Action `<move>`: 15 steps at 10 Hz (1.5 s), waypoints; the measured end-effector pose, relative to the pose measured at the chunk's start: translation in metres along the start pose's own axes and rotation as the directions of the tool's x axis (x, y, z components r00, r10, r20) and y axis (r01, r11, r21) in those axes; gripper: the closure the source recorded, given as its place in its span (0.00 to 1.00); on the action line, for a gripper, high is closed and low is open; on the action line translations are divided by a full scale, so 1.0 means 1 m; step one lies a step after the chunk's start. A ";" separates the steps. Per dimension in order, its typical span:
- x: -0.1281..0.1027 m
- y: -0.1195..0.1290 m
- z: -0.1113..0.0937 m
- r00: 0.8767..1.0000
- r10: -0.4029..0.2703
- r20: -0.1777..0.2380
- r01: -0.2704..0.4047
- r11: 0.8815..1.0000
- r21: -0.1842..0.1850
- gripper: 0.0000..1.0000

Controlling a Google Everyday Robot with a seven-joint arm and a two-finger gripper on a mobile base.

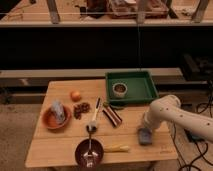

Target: Wipe table surface with sponge

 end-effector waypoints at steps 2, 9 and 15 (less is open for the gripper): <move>0.010 0.036 -0.006 0.998 0.058 -0.021 -0.059 0.998 -0.008 1.00; 0.089 0.019 -0.005 0.993 0.060 -0.106 -0.060 0.998 0.004 1.00; 0.061 -0.075 0.029 0.990 -0.133 -0.048 0.134 0.991 0.028 1.00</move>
